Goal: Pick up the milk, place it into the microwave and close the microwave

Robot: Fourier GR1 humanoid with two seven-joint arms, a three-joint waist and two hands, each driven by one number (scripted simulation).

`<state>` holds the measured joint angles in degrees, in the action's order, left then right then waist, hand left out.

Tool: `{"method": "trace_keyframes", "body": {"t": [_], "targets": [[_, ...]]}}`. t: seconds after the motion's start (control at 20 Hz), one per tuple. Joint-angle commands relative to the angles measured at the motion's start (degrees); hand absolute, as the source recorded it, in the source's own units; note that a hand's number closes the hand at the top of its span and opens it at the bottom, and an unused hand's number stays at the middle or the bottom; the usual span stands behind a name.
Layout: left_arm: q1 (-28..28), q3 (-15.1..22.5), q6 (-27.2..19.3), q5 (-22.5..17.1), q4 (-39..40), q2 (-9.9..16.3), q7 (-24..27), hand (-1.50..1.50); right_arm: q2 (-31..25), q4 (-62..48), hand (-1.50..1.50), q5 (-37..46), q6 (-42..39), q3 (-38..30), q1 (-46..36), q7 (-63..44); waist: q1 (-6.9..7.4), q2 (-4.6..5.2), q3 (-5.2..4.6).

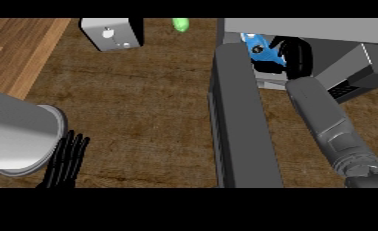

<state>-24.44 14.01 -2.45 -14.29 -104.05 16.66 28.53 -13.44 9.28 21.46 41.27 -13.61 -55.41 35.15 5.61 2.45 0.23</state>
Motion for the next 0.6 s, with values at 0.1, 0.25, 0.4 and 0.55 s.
{"method": "trace_keyframes", "body": {"t": [0.1, 0.25, 0.4, 0.55], "targets": [[2.4, 0.8, -1.4, 2.3, 0.2, -0.2, -1.8, -1.5, -0.9, -3.0, -1.5, 2.7, 5.9, 1.5, -2.8, -2.6, 1.36, 0.68, 0.07], [1.1, 0.6, 0.4, 3.0, 1.9, 1.0, 1.2, -1.5, -2.7, -4.6, -1.5, 4.5, 6.3, 2.9, -2.5, -3.6, 2.39, 0.87, 0.01], [3.0, 1.5, -0.8, 3.6, 1.9, -0.2, -1.0, -1.5, -1.6, -5.4, -1.5, 5.0, 4.9, 3.3, -3.8, -4.7, 2.03, 0.88, 0.06], [4.3, 0.8, -0.9, 3.2, 1.2, -0.1, -1.7, -1.5, -1.8, -5.6, -1.5, 5.2, 0.5, 3.7, -4.5, -3.8, 1.86, 0.78, 0.1]]}}
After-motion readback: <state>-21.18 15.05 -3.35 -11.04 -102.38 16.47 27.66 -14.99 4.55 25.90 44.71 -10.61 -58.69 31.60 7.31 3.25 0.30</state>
